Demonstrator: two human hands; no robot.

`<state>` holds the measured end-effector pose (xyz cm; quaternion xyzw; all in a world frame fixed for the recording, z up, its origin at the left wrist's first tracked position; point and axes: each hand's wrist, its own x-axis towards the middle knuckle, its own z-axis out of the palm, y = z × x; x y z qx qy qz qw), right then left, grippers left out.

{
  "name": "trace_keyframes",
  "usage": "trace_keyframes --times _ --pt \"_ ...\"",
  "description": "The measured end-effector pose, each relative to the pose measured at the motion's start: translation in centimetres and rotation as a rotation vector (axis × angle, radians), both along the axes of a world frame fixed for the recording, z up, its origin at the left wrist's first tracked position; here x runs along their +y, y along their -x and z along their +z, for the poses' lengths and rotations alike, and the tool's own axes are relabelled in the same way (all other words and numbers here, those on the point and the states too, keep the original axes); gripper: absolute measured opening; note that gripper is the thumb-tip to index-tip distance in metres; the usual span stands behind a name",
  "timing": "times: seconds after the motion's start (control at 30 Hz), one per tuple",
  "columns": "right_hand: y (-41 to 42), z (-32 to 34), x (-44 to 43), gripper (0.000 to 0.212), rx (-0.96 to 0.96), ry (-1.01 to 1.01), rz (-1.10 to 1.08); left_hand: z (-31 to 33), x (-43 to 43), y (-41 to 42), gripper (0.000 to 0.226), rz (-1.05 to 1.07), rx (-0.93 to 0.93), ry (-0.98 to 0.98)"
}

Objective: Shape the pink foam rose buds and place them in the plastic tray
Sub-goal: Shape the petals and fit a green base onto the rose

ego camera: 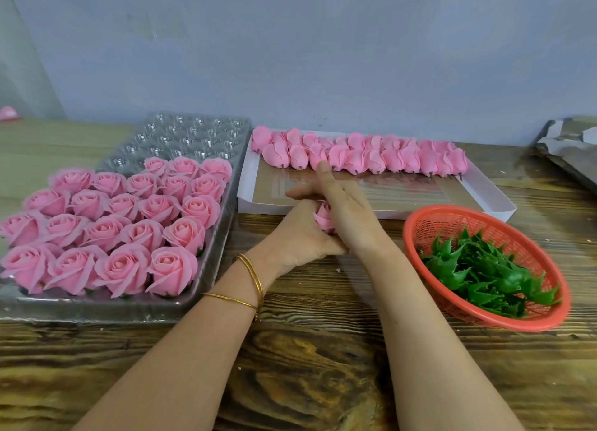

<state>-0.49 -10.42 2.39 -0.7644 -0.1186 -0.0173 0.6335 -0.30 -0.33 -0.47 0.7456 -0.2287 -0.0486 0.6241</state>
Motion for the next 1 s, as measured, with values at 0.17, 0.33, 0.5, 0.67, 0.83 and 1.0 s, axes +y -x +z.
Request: trace_keyframes --times 0.17,0.33,0.5,0.67,0.83,1.0 --pt "-0.1 0.0 -0.4 0.064 0.125 -0.095 -0.036 0.1 0.0 0.0 0.023 0.013 0.034 0.012" --pt "-0.4 -0.3 -0.5 0.054 0.205 -0.207 -0.006 0.1 -0.2 0.1 0.027 0.040 0.021 0.029" --pt "-0.8 -0.6 -0.3 0.040 0.234 -0.273 -0.008 0.1 -0.2 0.1 0.030 0.051 -0.001 0.013" --pt "-1.2 -1.2 -0.2 0.031 0.170 -0.221 -0.114 -0.1 -0.1 0.1 0.015 0.058 -0.005 -0.026" --pt "-1.7 -1.6 -0.5 0.033 0.051 -0.088 -0.363 -0.1 0.2 -0.2 0.024 0.120 -0.044 -0.035" --pt "-1.5 -0.9 -0.3 0.028 -0.006 -0.158 -0.487 -0.3 0.1 -0.5 0.034 0.252 -0.094 -0.127"
